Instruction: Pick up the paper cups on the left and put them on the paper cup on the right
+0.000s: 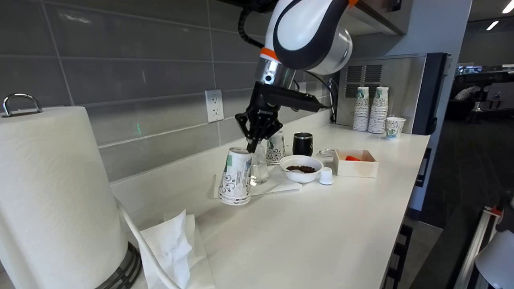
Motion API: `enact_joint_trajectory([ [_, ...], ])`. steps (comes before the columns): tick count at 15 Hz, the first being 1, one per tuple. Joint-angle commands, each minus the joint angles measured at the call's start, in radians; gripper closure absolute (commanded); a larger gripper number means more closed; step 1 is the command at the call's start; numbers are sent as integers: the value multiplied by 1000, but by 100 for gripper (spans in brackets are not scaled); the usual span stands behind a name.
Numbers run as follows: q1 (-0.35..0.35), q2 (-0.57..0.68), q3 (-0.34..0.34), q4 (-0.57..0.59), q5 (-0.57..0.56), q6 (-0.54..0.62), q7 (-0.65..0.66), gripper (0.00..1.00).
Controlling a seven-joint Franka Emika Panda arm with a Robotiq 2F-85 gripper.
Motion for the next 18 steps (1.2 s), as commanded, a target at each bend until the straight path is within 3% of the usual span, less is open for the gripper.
enact_joint_trajectory([
  [1, -19, -168, -13, -60, -24, -102, 10, 99],
  [5, -92, -299, -3, -111, -135, -275, 76, 99],
  [9, -184, -426, -35, -190, -185, -405, 109, 99],
  [13, -308, -479, -100, -233, -208, -373, 116, 99],
  [18, -443, -438, -181, -166, -249, -330, 81, 99],
])
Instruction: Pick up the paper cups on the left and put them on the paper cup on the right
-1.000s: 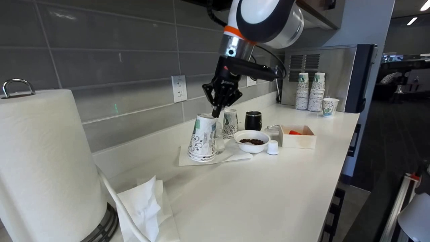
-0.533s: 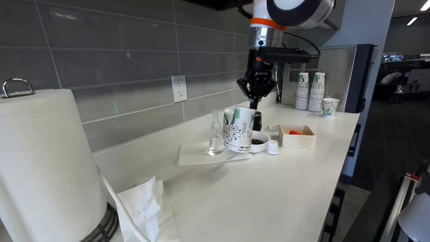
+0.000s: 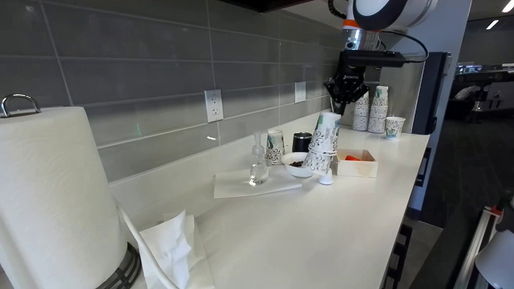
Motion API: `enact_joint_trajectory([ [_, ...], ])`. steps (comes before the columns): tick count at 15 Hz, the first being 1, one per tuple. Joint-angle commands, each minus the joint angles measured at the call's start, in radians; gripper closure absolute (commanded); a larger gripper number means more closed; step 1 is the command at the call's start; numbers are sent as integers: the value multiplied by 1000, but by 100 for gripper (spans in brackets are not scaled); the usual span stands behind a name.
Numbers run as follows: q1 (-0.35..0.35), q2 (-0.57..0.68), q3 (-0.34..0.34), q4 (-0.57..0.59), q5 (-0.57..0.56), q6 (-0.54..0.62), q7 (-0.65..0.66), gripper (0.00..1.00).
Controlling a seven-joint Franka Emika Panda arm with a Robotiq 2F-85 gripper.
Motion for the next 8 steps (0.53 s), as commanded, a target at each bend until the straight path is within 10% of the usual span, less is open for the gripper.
enact_joint_trajectory([
  [1, -79, 28, -34, 54, -40, 54, -3, 99],
  [8, -113, 192, -25, 213, -49, 207, 15, 99],
])
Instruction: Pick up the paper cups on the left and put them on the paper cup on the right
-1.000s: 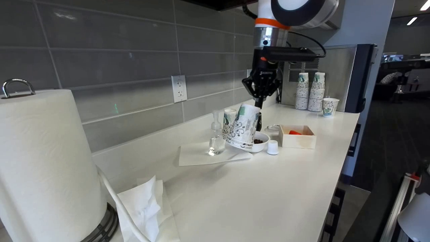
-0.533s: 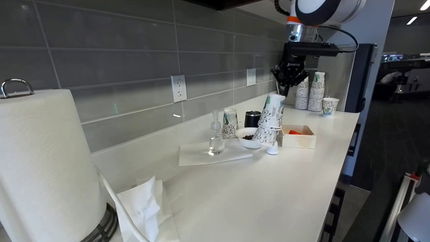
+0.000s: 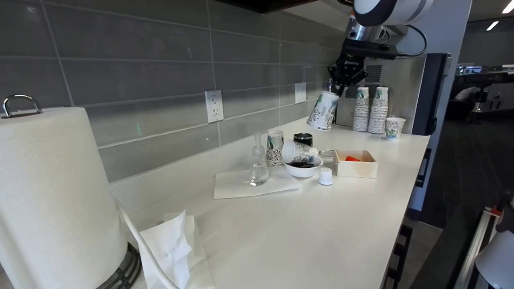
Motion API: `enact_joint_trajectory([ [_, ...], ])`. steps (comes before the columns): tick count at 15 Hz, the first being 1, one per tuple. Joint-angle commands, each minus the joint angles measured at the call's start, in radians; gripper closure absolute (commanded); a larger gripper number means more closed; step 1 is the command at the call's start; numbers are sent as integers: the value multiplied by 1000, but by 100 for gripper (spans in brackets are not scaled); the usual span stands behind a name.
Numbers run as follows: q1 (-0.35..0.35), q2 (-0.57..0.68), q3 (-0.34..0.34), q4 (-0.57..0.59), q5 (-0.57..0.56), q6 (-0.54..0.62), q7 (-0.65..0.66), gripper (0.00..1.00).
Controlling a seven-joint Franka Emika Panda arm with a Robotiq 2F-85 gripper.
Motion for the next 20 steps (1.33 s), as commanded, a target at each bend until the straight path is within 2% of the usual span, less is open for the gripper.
enact_joint_trajectory([
  [1, 0, 125, 27, 101, -35, 91, 34, 99],
  [9, 24, 278, 110, 203, -221, 228, 200, 99],
  [13, 12, 328, 163, 242, -287, 225, 260, 99],
  [20, 7, 370, 180, 279, -378, 200, 335, 99],
])
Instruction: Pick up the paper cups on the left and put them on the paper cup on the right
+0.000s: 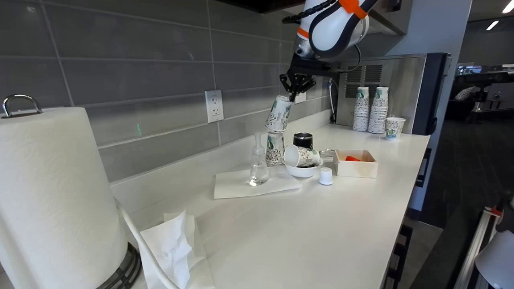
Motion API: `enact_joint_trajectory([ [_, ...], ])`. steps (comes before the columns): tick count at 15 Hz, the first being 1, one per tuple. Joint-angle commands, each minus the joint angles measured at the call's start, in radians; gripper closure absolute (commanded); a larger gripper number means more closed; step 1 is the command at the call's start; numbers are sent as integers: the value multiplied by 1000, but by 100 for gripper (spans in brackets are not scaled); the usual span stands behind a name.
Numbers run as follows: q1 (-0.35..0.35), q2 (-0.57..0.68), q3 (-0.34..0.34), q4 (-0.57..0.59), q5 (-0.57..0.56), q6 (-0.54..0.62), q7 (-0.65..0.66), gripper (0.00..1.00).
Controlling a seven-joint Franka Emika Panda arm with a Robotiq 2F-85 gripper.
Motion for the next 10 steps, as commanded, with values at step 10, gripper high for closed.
enact_joint_trajectory([
  [10, -7, 78, 9, 72, -222, -16, 194, 99],
])
